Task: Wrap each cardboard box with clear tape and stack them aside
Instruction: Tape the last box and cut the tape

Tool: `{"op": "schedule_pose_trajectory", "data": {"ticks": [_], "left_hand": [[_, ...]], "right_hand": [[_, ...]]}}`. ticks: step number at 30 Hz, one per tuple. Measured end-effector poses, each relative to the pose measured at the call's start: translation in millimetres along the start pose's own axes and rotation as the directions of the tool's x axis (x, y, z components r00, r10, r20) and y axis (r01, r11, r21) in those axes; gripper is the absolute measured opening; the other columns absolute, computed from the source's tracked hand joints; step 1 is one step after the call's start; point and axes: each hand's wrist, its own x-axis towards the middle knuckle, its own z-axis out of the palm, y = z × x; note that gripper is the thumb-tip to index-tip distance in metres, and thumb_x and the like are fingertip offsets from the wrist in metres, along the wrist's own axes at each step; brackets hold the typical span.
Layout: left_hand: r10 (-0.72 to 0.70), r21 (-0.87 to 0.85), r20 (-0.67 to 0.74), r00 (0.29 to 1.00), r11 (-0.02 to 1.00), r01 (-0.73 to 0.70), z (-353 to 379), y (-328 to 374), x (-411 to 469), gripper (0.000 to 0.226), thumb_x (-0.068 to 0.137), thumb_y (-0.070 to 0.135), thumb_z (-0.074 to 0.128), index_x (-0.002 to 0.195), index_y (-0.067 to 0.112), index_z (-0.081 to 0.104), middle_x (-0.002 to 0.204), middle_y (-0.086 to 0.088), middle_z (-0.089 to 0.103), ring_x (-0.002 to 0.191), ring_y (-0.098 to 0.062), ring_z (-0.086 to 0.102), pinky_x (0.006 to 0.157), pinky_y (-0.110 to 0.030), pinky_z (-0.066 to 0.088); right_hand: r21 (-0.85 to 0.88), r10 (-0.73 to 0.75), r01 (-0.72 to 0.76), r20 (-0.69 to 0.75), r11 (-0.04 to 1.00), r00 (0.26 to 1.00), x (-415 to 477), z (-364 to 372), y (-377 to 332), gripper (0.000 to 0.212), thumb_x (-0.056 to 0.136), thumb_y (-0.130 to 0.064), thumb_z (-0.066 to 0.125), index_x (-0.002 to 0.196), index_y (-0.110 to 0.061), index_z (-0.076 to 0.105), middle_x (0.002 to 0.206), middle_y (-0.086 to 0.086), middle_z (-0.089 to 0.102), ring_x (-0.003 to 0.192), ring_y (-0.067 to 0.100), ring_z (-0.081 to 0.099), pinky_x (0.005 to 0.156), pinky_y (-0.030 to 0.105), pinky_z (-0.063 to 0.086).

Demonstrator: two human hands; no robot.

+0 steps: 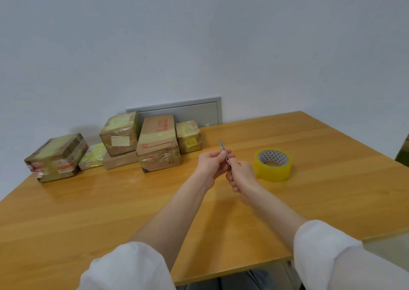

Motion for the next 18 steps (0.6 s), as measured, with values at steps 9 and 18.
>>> {"op": "schedule_pose_trajectory", "data": {"ticks": [9, 18], "left_hand": [[-0.052, 0.073, 0.095, 0.994, 0.996, 0.046, 14, -4, 6, 0.021, 0.099, 0.011, 0.048, 0.098, 0.002, 0.067, 0.082, -0.008, 0.066, 0.063, -0.015, 0.059, 0.053, -0.02, 0.05], [-0.079, 0.138, 0.091, 0.993, 0.988, 0.066, 20, -9, 8, 0.021, 0.095, 0.008, 0.056, 0.113, 0.0, 0.063, 0.082, -0.009, 0.063, 0.062, -0.018, 0.056, 0.056, -0.022, 0.054]], "right_hand": [[0.03, 0.024, -0.021, -0.096, 0.999, 0.995, 9, -14, 5, 0.034, 0.101, -0.023, 0.036, 0.073, -0.012, 0.053, 0.065, 0.008, 0.048, 0.046, 0.013, 0.034, 0.037, 0.02, 0.022], [-0.054, -0.001, -0.005, -0.12, 0.999, 0.993, 17, -16, 9, 0.029, 0.096, -0.009, 0.033, 0.079, -0.013, 0.056, 0.068, 0.008, 0.05, 0.056, 0.019, 0.042, 0.042, 0.025, 0.029]]}}
